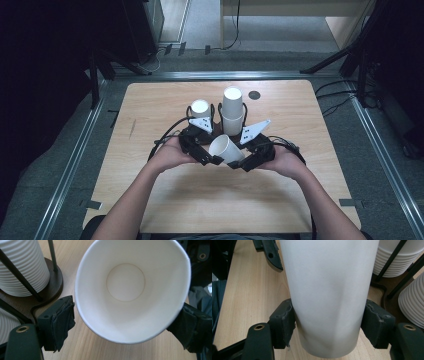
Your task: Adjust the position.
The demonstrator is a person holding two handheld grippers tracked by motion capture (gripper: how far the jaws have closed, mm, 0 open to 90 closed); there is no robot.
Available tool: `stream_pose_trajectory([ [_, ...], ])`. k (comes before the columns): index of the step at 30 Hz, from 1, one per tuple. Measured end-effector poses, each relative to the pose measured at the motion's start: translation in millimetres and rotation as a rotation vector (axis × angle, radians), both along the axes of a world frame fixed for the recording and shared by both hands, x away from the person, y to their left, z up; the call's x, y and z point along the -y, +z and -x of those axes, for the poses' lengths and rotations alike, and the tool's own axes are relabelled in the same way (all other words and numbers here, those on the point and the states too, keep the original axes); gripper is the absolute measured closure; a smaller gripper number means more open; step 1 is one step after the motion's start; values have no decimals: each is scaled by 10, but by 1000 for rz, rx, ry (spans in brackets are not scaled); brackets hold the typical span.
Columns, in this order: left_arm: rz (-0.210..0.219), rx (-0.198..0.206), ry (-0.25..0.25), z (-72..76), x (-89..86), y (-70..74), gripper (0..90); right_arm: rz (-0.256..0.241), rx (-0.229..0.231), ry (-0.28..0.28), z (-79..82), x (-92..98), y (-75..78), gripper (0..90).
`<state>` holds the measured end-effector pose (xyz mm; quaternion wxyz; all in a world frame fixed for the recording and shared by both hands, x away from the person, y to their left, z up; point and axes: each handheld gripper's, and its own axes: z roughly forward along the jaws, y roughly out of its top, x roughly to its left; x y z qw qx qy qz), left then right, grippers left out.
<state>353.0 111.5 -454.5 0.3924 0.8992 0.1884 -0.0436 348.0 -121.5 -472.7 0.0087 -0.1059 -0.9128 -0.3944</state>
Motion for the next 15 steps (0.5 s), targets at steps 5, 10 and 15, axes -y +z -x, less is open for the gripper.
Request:
stream_pose_trajectory([
  [5, 66, -3, 36, 3, -23, -1, 128, -12, 1, -9, -8, 14, 9, 330],
  [10, 90, -2, 47, 20, 0, -18, 129, -18, -1, -10, -8, 13, 5, 330],
  [15, 126, -21, 53, 27, 30, -39, 131, -32, -8, -6, -8, -3, -2, 330],
])
